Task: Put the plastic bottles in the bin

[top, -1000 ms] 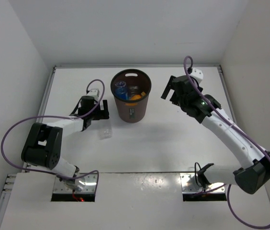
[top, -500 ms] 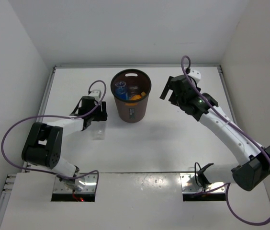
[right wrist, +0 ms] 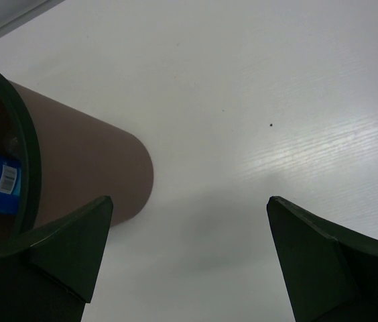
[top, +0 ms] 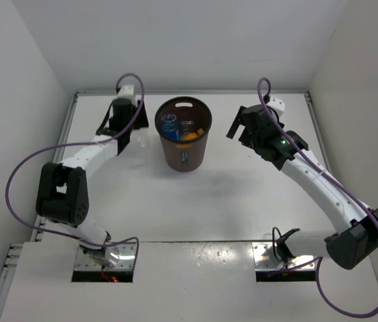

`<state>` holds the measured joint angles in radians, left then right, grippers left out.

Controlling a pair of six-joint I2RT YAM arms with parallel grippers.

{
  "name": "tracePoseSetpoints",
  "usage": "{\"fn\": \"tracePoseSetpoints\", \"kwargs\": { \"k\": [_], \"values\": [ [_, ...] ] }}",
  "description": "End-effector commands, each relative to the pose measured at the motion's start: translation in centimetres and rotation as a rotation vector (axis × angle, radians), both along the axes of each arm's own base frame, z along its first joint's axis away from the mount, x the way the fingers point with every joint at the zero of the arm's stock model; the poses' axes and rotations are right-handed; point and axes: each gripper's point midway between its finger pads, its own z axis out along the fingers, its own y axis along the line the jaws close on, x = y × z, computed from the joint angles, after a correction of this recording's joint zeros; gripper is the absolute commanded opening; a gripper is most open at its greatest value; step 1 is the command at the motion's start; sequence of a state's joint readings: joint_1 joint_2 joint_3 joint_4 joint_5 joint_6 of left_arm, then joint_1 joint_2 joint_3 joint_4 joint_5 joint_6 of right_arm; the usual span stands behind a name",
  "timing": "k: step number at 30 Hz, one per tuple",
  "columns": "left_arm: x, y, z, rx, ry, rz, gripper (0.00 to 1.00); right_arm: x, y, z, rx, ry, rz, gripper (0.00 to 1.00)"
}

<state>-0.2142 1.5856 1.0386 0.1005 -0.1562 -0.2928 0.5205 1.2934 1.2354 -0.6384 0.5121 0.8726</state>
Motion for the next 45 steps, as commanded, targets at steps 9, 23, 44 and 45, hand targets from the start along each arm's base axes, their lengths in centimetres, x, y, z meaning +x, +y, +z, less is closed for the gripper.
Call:
{"fn": "tracePoseSetpoints", "kwargs": {
  "k": [9, 23, 44, 45],
  "values": [
    [7.9, -1.6, 27.1, -0.287, -0.611, 0.054, 0.28, -1.0, -1.6, 1.3, 0.035, -0.047, -0.043, 0.99],
    [1.6, -15.6, 26.9, -0.574, -0.596, -0.375, 0.28, -1.0, -0.8, -0.3, 0.063, -0.002, -0.024, 0.99],
    [-3.0, -16.8, 22.7, -0.573, -0.528, -0.432, 1.0, -0.9, -0.9, -0.3, 0.088, 0.005, -0.026, 0.99],
    [-3.0, -16.8, 24.3, -0.58, -0.557, -0.437, 1.0, -0.9, -0.9, -0.3, 0.088, 0.005, -0.026, 0.99]
  ]
}}
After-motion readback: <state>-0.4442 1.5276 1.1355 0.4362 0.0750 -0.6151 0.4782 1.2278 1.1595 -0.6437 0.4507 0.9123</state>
